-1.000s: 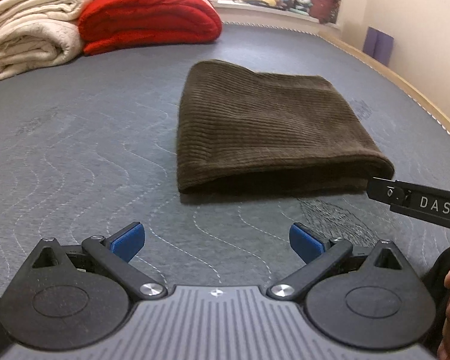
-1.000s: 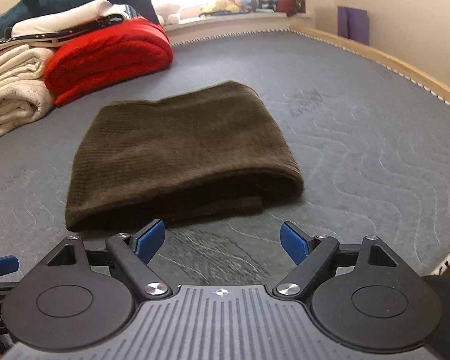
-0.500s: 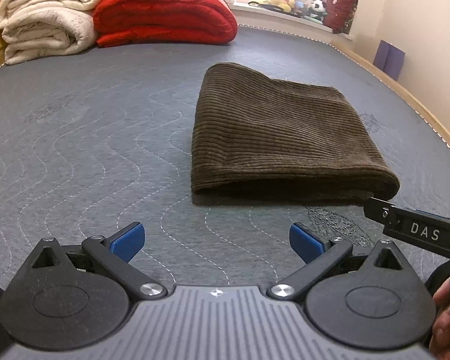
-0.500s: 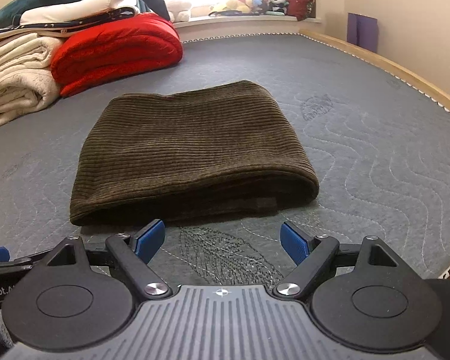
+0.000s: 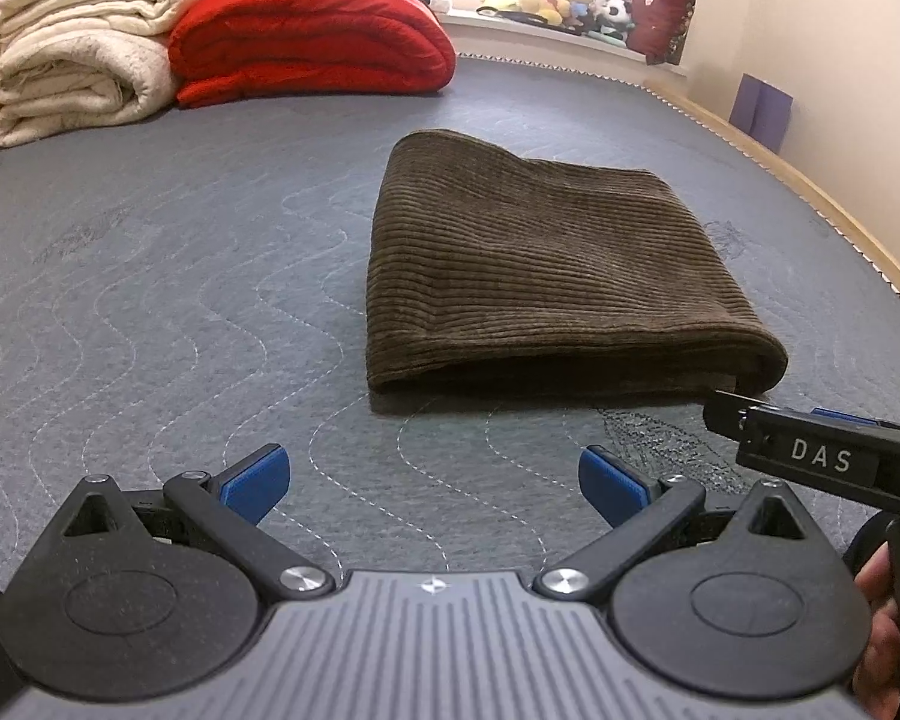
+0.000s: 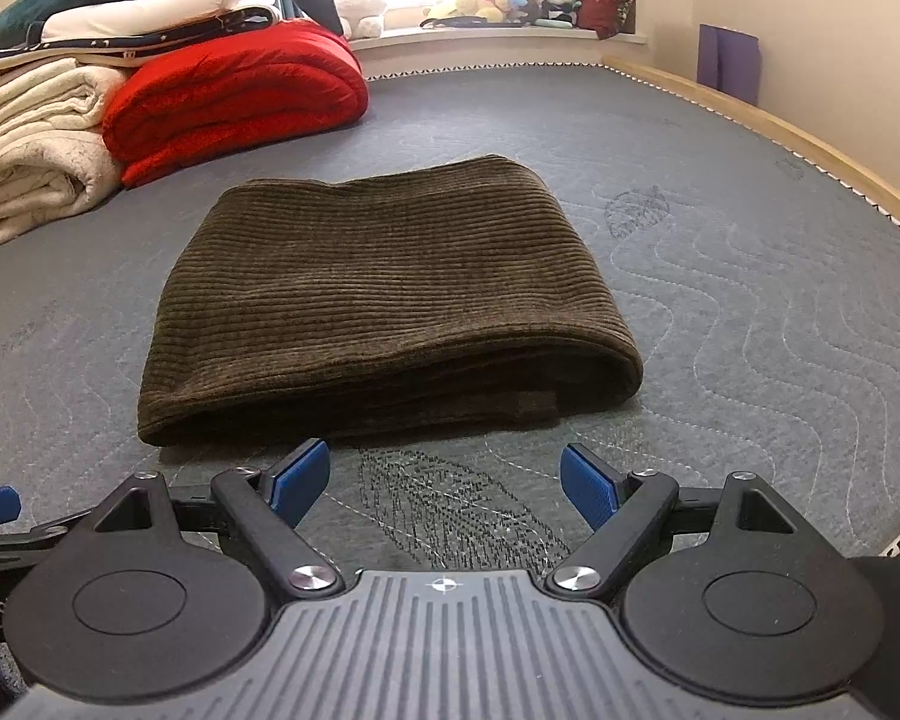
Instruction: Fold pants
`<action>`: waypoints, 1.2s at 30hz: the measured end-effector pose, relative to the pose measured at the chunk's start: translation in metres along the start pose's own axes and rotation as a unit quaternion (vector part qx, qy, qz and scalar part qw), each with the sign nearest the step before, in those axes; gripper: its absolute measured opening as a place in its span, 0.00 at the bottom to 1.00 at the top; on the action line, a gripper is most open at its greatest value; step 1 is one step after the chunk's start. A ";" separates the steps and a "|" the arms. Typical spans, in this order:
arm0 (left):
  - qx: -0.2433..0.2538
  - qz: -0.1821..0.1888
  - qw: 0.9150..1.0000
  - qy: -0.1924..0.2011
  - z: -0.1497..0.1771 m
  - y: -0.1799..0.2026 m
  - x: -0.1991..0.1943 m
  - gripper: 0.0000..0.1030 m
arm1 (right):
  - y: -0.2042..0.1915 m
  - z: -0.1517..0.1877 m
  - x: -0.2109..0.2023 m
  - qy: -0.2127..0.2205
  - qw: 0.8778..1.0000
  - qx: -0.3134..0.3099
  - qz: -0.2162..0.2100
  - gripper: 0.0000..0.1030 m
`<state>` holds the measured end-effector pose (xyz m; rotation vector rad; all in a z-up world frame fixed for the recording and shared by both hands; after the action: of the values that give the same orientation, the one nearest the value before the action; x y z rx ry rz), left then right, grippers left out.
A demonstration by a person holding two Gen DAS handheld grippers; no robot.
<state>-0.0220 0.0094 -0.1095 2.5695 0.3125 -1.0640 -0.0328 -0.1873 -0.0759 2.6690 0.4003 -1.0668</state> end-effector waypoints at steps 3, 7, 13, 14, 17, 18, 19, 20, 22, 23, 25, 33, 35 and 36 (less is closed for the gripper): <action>0.003 0.003 1.000 0.000 0.001 0.000 0.000 1.00 | -0.001 0.001 0.000 -0.001 1.000 -0.003 0.001 0.83; 0.005 0.006 1.000 0.002 0.001 0.000 -0.001 1.00 | -0.001 0.001 0.001 -0.003 1.000 -0.004 0.001 0.83; 0.007 0.008 1.000 0.004 0.000 0.001 -0.002 1.00 | -0.003 0.000 0.001 -0.001 1.000 -0.006 0.002 0.83; 0.007 0.009 1.000 0.005 0.000 0.001 -0.002 1.00 | -0.003 0.000 0.000 0.000 1.000 -0.006 0.002 0.83; 0.010 0.009 1.000 0.006 0.000 0.002 -0.002 1.00 | -0.003 0.001 0.000 0.000 1.000 -0.004 0.003 0.83; 0.010 0.010 1.000 0.005 0.000 0.002 -0.002 1.00 | -0.003 0.001 0.000 0.000 1.000 -0.005 0.002 0.83; 0.011 0.010 1.000 0.005 0.000 0.002 -0.002 1.00 | -0.003 0.001 0.000 0.000 1.000 -0.005 0.002 0.83; 0.011 0.010 1.000 0.005 0.000 0.002 -0.002 1.00 | -0.003 0.001 0.000 0.000 1.000 -0.005 0.002 0.83; 0.011 0.010 1.000 0.006 0.000 0.002 -0.002 1.00 | -0.003 0.001 0.001 -0.001 1.000 -0.005 0.002 0.83; 0.011 0.010 1.000 0.006 0.000 0.002 -0.002 1.00 | -0.003 0.001 0.000 -0.001 1.000 -0.005 0.002 0.83; 0.011 0.010 1.000 0.005 0.000 0.002 -0.001 1.00 | -0.003 0.001 0.001 -0.001 1.000 -0.005 0.002 0.83; 0.014 0.013 1.000 0.008 0.000 0.003 -0.002 1.00 | -0.003 0.001 0.001 -0.001 1.000 -0.006 0.003 0.83; 0.016 0.014 1.000 0.008 -0.001 0.003 -0.002 1.00 | -0.003 0.001 0.001 -0.001 1.000 -0.006 0.002 0.83; 0.016 0.014 1.000 0.007 -0.001 0.003 -0.002 1.00 | -0.003 0.001 0.001 -0.001 1.000 -0.007 0.002 0.83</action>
<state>-0.0216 0.0069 -0.1072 2.6023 0.2636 -1.0485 -0.0341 -0.1850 -0.0776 2.6558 0.3995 -1.0612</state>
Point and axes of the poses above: each gripper's, at about its wrist camera, not at the fingertips, and x roughly the way its jaws point, y to its right, z to its underside, the point moved 8 cm from there along x, roughly the way its jaws point, and after that the axes turned 14 degrees about -x, right-handed, at the moved point
